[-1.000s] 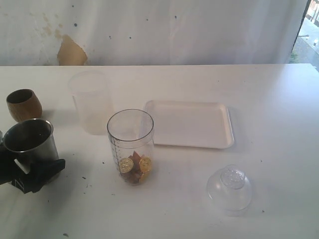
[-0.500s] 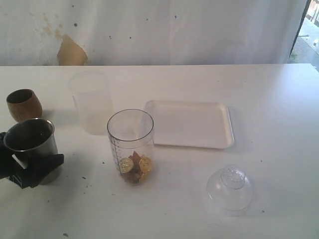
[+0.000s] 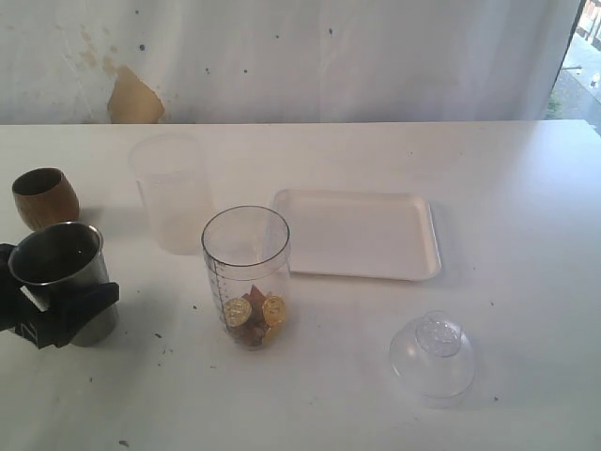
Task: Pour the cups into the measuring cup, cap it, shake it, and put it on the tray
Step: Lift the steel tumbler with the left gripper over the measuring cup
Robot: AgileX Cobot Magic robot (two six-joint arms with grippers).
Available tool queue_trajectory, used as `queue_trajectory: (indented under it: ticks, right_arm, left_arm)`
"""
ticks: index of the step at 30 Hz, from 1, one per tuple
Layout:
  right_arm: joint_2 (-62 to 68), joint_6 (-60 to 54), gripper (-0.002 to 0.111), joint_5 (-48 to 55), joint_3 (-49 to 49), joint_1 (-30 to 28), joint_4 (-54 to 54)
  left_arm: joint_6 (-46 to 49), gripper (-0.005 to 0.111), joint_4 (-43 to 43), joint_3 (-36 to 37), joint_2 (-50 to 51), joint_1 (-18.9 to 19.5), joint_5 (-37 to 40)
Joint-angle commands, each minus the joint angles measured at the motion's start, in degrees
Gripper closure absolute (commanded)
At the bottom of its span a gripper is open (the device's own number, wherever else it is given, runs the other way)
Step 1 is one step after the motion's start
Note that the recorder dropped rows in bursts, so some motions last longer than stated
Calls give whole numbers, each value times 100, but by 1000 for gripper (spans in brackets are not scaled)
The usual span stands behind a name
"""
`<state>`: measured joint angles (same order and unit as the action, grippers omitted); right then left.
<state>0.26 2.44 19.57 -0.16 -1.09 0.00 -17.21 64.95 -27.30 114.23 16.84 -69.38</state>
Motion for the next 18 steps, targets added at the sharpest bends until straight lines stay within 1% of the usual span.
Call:
queue_trajectory:
  ticks: [1,14,18]
  right_arm:
    - [-26,-21,108,-10,16,7,0]
    - [-26,-21,108,-10,16,7,0]
    - [-26,-21,108,-10,16,7,0]
  left_arm:
    - [-187,2,7,-15,-70,10,-58]
    - [-220,2,7,-15,-70,10,-58]
    - [-207,2,-200,-15,-70,10,-58]
